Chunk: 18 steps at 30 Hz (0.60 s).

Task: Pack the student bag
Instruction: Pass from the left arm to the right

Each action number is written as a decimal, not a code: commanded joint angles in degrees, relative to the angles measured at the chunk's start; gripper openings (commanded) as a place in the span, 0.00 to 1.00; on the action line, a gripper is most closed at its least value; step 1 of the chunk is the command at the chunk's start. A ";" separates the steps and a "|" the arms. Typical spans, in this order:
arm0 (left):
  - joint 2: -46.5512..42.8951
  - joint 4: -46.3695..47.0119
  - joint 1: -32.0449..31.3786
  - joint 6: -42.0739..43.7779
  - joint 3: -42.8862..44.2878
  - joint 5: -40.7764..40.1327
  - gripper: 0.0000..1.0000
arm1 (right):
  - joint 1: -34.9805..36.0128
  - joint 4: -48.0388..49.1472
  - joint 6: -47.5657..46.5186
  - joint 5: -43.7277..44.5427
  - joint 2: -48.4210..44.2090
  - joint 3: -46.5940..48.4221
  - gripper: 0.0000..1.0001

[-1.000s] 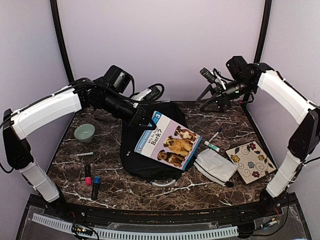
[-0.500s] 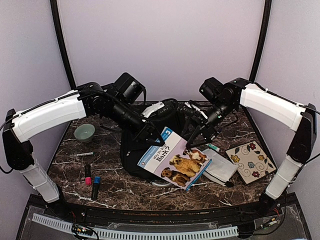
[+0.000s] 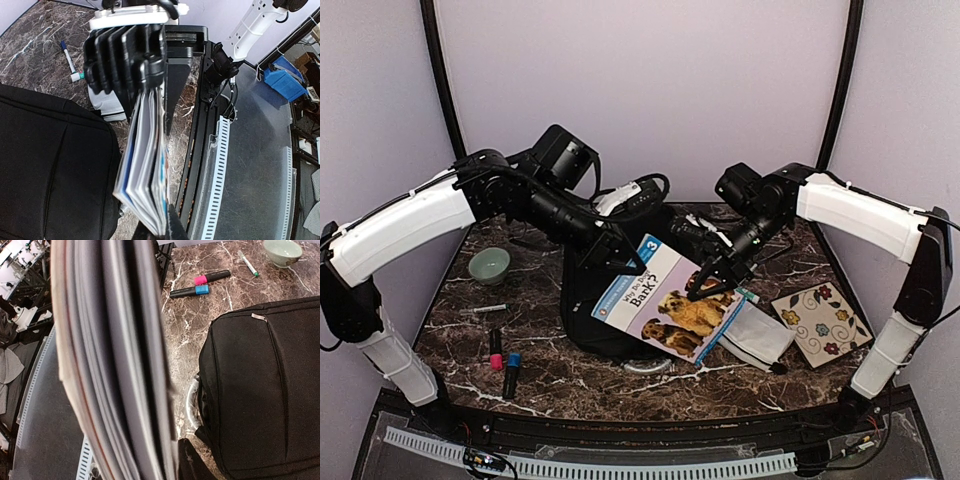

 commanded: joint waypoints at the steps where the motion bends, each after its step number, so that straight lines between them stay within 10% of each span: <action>1: -0.98 -0.30 -0.28 1.27 1.90 -0.71 0.00 | 0.59 0.88 0.78 0.84 -0.43 0.15 0.28; 12: 0.67 -0.88 -0.28 1.46 2.00 -1.03 0.00 | 0.59 2.66 3.05 -0.71 -0.66 0.15 0.39; 18: 0.47 -0.50 -0.28 1.27 1.42 -1.51 0.00 | 0.59 3.28 4.03 -2.14 -0.31 -0.19 0.19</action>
